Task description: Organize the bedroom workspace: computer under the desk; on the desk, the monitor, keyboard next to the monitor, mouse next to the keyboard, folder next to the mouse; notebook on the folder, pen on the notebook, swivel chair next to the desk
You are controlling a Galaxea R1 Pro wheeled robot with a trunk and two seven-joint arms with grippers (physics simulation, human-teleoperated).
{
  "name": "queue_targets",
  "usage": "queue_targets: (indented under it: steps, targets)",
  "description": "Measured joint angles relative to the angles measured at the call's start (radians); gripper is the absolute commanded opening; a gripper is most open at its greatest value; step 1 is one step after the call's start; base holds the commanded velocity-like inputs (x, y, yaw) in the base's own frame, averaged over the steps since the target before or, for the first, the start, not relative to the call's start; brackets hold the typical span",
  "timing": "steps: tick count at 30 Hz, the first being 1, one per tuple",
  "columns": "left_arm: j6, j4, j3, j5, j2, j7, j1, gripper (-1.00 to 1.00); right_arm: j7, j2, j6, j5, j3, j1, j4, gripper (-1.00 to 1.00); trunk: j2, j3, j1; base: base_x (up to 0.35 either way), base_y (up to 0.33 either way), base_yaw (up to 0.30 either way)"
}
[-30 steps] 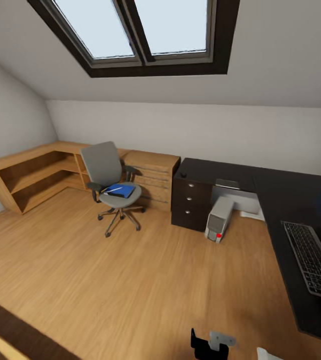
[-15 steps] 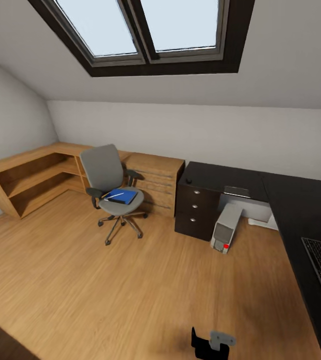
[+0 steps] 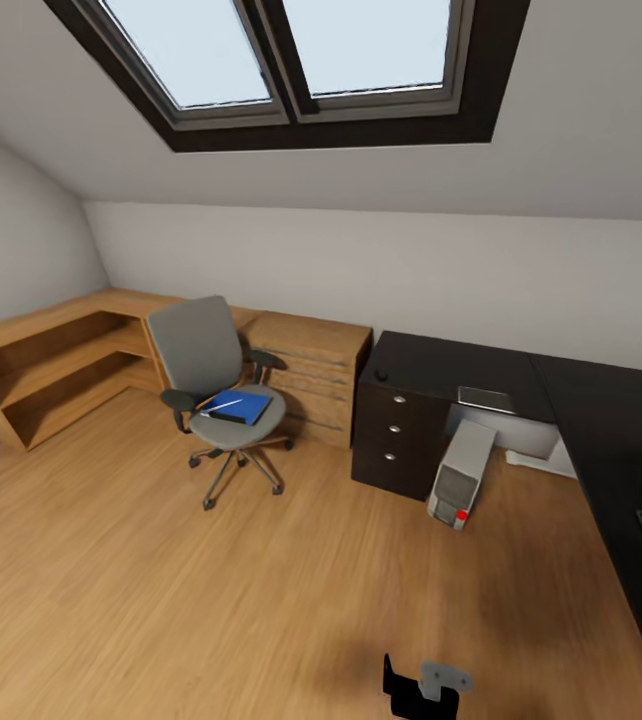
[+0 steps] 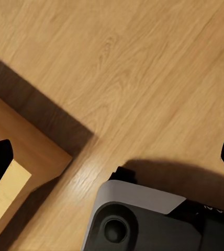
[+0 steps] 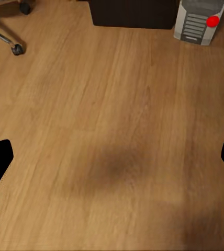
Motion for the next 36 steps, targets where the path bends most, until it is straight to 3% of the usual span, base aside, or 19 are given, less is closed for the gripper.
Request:
queue_targets:
  steps: [15,25,27,30,36]
  targets:
    - [-0.007,-0.018,-0.001,-0.001,0.001,0.001,0.0,1.0,0.002,-0.001,-0.002,0.002,0.008,0.0,-0.01,1.0,0.0,0.0,0.0,0.33,0.0,0.0]
    - [0.011,-0.235,-0.001,-0.011,0.0,0.002,0.0,1.0,-0.01,-0.01,0.038,0.004,0.015,-0.003,-0.193,1.0,0.0,0.0,0.0,0.33,-0.017,0.0]
    - [0.031,-0.286,-0.002,-0.024,0.0,0.003,0.0,1.0,-0.025,-0.015,0.071,0.006,0.015,-0.004,-0.24,1.0,0.0,0.0,0.0,0.33,-0.064,0.0]
    - [0.118,-0.413,-0.001,-0.059,0.0,0.007,0.0,1.0,-0.067,-0.029,0.186,0.005,0.015,-0.007,-0.337,1.0,0.0,0.0,0.0,0.33,-0.073,0.0]
    - [0.308,-0.623,0.002,-0.08,0.001,0.042,0.0,1.0,-0.144,-0.041,0.421,0.01,0.015,-0.024,-0.499,1.0,0.0,0.0,0.0,0.33,-0.082,0.0]
